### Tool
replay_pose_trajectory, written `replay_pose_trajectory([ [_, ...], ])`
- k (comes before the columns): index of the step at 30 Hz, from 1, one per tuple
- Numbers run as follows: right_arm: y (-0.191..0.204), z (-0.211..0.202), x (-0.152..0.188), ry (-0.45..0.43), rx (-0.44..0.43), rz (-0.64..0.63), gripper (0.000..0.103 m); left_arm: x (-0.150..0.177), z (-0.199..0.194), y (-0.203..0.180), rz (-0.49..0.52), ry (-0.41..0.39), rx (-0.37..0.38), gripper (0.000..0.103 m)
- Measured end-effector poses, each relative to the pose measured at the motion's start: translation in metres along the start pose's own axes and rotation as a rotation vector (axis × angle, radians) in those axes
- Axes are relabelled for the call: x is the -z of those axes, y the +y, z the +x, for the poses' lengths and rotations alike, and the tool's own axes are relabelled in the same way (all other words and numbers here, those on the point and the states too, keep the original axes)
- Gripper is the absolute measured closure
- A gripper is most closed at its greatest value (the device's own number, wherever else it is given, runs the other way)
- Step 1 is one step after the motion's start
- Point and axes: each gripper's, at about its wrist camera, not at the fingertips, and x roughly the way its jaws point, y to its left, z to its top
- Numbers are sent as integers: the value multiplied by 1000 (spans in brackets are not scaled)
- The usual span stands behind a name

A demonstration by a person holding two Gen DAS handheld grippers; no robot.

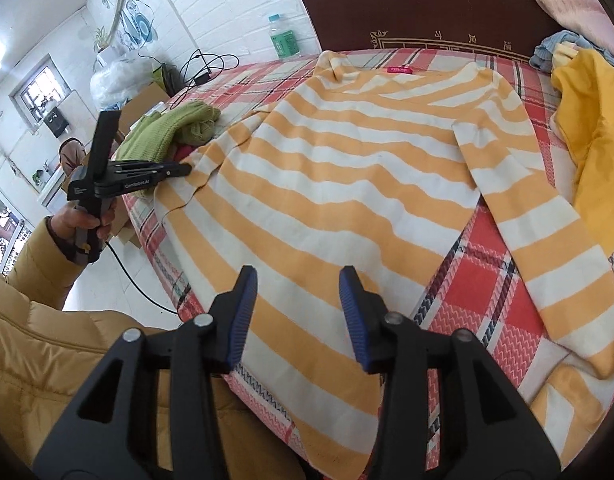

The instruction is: Fold clothes

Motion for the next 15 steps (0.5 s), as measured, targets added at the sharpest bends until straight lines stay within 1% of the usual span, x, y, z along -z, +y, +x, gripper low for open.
replay_pose_trajectory([
  [2,-5,-1,-2,-9,2,12,58,-24,-16,13,-30,-65,-16,97],
  [3,-7,-2,-3,-15,2,19,58,-35,-23,18,-33,-99,-38,97],
  [6,-14,-4,-6,-29,1,35,58,-68,-38,29,-9,-179,-158,97],
  [7,-16,-4,-8,-31,1,38,58,-76,-41,31,-11,-193,-183,97],
  [9,-19,-4,-9,-35,0,44,58,-89,-49,36,-16,-231,-201,97],
  [12,-22,1,-10,-26,-2,48,58,-101,-57,33,23,-295,-215,97],
  [15,-27,8,-11,-14,-12,66,58,-118,-56,24,72,-319,-274,97],
])
